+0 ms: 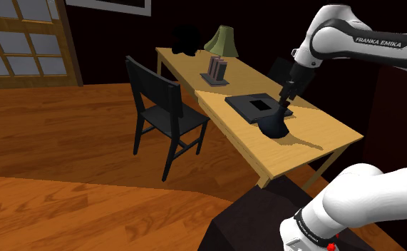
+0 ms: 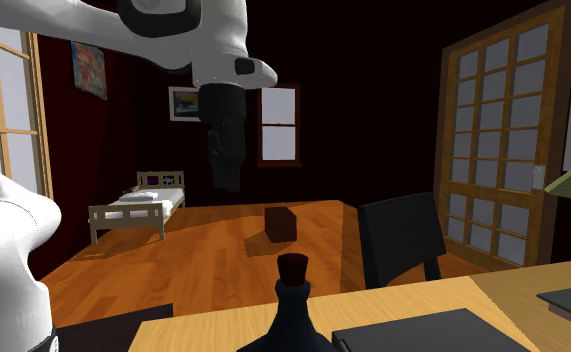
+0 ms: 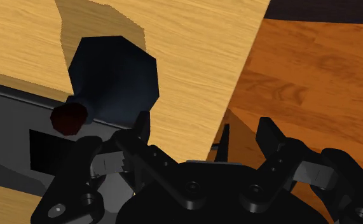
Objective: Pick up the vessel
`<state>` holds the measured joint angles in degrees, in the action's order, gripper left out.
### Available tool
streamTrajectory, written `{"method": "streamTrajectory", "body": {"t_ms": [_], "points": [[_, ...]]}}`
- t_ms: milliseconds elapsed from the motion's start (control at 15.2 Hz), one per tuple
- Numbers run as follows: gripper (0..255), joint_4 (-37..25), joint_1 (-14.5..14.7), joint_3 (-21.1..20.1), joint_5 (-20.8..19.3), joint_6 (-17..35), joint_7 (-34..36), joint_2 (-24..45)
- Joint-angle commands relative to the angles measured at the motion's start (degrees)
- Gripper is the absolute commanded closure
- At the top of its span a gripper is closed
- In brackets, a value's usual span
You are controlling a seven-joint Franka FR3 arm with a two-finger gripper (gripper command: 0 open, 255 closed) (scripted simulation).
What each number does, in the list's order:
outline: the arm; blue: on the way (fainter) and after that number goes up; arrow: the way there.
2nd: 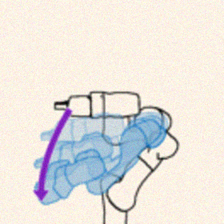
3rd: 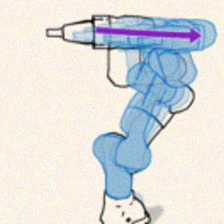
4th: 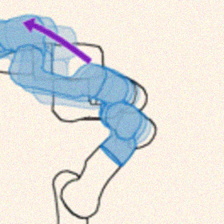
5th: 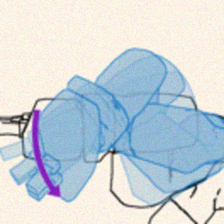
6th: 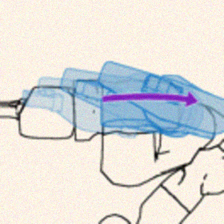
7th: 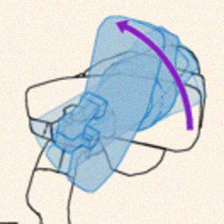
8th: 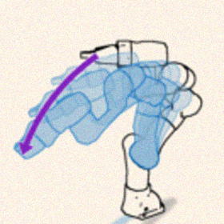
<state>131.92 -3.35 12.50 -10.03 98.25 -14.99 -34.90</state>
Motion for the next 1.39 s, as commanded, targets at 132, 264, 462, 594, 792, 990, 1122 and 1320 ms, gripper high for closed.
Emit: {"method": "streamTrajectory", "body": {"t_ms": [132,264,462,594,792,990,1122,1320], "points": [[0,-2.43,-0.75,5.25,-0.95,3.89,-5.95,5.65],[0,-4.04,-0.96,7.74,-0.88,5.65,-8.9,8.78],[0,-7.0,-1.13,11.44,-0.04,8.11,-13.55,13.96],[0,-9.34,-1.2,13.84,1.08,9.58,-16.84,17.75],[0,-12.01,-1.33,16.15,2.74,10.86,-20.34,21.86],[0,-10.06,-1.4,16.37,2.8,13.19,-20.41,22.28],[0,-8.83,-1.43,16.54,2.87,14.75,-20.48,22.63],[0,-7.29,-1.46,16.77,2.99,16.76,-20.6,23.15]]}}
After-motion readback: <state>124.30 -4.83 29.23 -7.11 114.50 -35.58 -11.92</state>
